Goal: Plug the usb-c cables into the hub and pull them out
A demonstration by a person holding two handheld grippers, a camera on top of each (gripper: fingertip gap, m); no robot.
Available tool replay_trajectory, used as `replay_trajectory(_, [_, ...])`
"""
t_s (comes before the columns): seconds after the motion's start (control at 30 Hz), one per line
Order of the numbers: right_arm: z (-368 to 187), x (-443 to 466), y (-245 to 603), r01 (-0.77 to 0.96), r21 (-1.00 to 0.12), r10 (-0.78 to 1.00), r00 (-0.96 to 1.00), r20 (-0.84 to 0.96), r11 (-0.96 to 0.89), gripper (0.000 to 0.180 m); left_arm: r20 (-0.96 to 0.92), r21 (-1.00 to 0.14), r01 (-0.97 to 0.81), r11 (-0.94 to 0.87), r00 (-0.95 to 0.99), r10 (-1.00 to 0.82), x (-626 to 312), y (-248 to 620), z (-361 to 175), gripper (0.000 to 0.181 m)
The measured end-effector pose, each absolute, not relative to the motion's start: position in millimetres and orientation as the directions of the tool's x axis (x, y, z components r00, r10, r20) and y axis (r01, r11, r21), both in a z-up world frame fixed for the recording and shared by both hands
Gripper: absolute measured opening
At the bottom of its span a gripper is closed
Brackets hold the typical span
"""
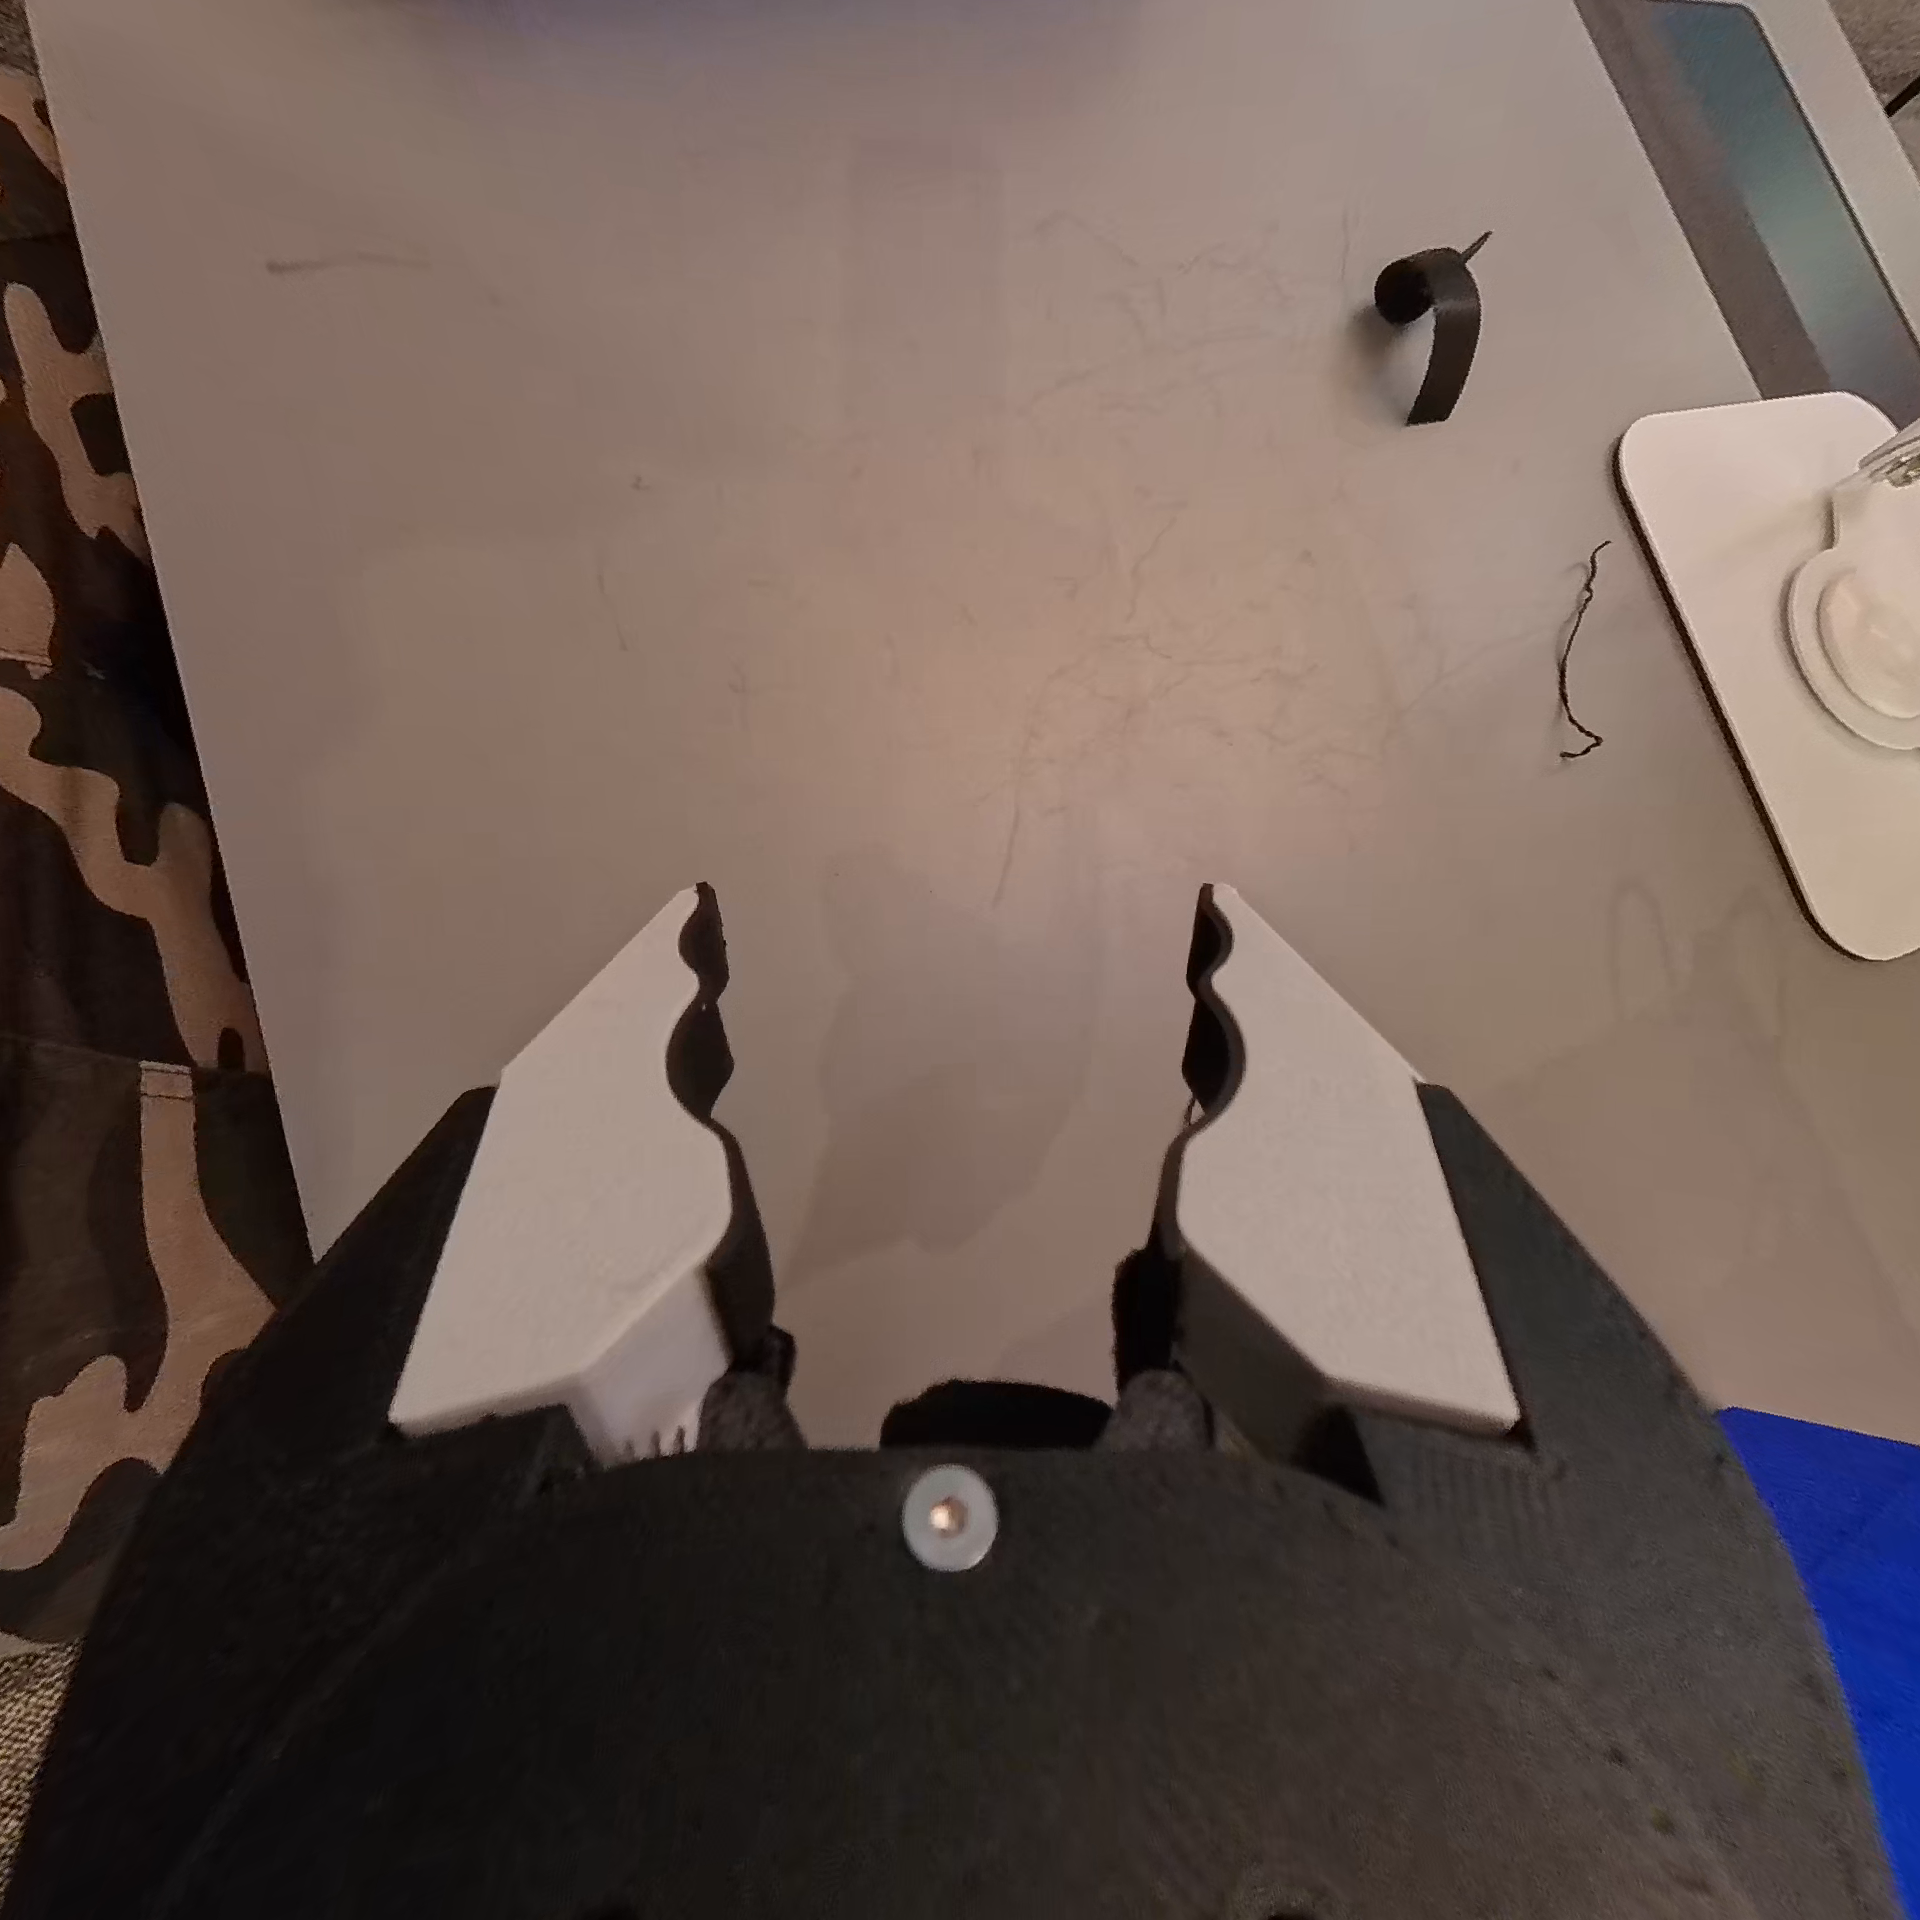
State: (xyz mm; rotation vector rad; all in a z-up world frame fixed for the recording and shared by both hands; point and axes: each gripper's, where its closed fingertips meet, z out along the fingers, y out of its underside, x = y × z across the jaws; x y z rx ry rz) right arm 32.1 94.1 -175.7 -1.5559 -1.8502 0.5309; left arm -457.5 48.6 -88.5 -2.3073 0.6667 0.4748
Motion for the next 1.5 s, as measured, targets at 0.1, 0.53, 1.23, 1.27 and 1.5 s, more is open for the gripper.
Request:
replay_trajectory(0.1, [-176, 32, 94, 0.703, -0.680, 0.973, -0.080, 0.217, 0.209, 0.088, -0.498, -0.547, -0.567, -0.616, 0.812, -0.305, -453, 48, -74, 0.012])
replay_trajectory(0.53, [-178, 35, 84, 0.686, -0.700, 0.976, -0.072, 0.207, 0.199, 0.090, -0.542, -0.680, -0.578, -0.451, 0.810, -0.223, -406, 61, 32, 0.011])
replay_trajectory(1.23, [-155, 64, 84, 0.576, -0.806, 0.980, 0.038, 0.195, 0.138, 0.089, -0.437, -0.715, -0.610, -0.342, 0.772, -0.462, -197, 103, 13, 0.011])
replay_trajectory(1.27, [-152, 64, 83, 0.565, -0.813, 0.980, 0.037, 0.195, 0.140, 0.082, -0.435, -0.704, -0.616, -0.355, 0.768, -0.471, -190, 103, -1, 0.011])
replay_trajectory(1.5, [-127, 40, 90, 0.444, -0.892, 0.989, 0.075, 0.130, 0.084, 0.074, -0.436, -0.633, -0.652, -0.417, 0.746, -0.504, -153, 100, -77, 0.011])
